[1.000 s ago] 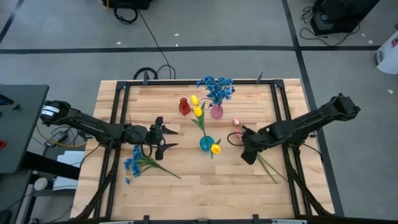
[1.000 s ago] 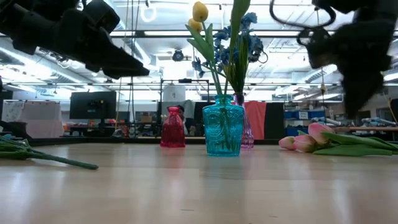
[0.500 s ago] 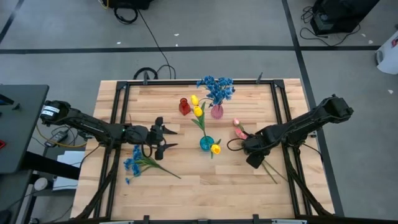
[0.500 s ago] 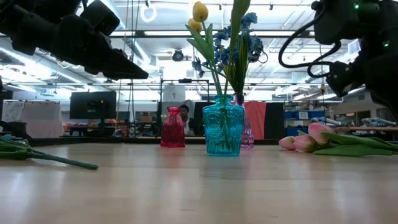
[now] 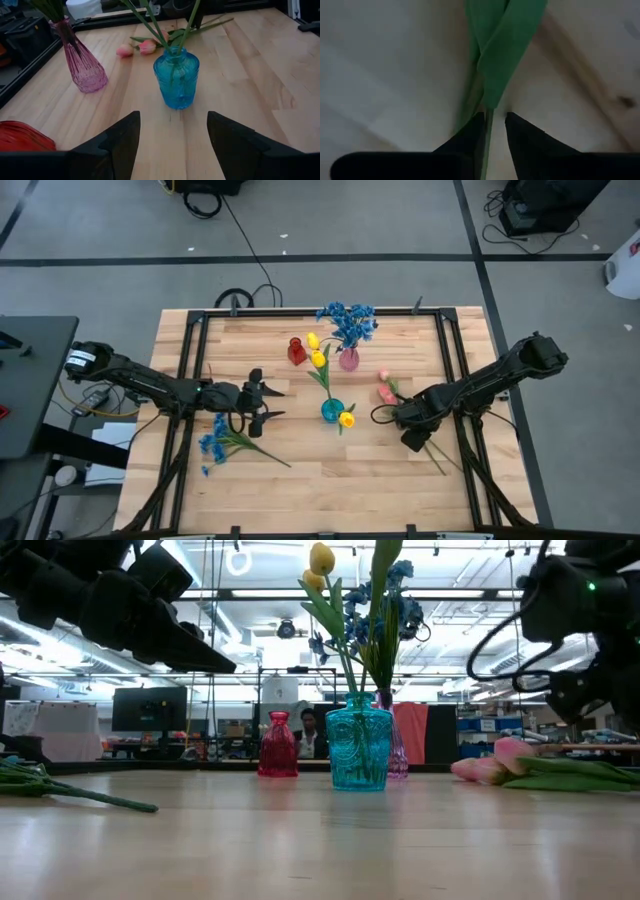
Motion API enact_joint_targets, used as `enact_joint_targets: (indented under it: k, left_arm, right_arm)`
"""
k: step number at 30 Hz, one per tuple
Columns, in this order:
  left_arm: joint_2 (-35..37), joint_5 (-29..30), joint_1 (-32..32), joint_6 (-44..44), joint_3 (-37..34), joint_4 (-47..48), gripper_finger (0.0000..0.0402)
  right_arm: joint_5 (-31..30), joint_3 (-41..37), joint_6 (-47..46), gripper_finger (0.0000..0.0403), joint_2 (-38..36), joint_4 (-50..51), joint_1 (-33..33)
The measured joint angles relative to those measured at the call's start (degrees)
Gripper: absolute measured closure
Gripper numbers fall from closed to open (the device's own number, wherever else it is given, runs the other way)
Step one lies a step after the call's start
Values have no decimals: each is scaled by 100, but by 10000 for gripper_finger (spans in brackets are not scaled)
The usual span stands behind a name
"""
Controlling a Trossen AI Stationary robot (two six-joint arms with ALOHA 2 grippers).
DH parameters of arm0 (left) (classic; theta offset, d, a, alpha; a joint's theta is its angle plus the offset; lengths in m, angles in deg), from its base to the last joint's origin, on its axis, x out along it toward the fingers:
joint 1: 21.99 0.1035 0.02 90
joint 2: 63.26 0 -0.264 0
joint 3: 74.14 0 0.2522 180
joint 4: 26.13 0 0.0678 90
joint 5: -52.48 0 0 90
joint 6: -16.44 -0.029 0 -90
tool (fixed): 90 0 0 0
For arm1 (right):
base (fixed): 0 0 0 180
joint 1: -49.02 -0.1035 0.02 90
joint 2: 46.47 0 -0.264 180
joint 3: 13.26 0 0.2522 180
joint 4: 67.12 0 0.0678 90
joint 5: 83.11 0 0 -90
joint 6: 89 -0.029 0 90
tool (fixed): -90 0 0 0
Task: Sort flowers into vase by color
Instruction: Put the bottom pink flower into the red vase
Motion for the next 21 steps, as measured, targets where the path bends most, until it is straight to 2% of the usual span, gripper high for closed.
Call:
enact_joint_targets:
  k: [3, 9, 16, 21]
  left_arm:
    - [0, -2, 0, 0, 0, -2, 165]
    - [36, -5, 0, -4, 2, -97, 165]
    - [164, -59, 0, 20, 4, -63, 165]
    - [162, -57, 0, 35, 2, -57, 165]
  right_arm:
    - [-95, -91, -119, 327, 28, -13, 5]
    - [-163, -117, -304, 389, -7, 3, 15]
    - [-392, -135, -575, 380, -430, 315, 123]
    - [-1262, 133, -631, 394, -1063, 496, 122]
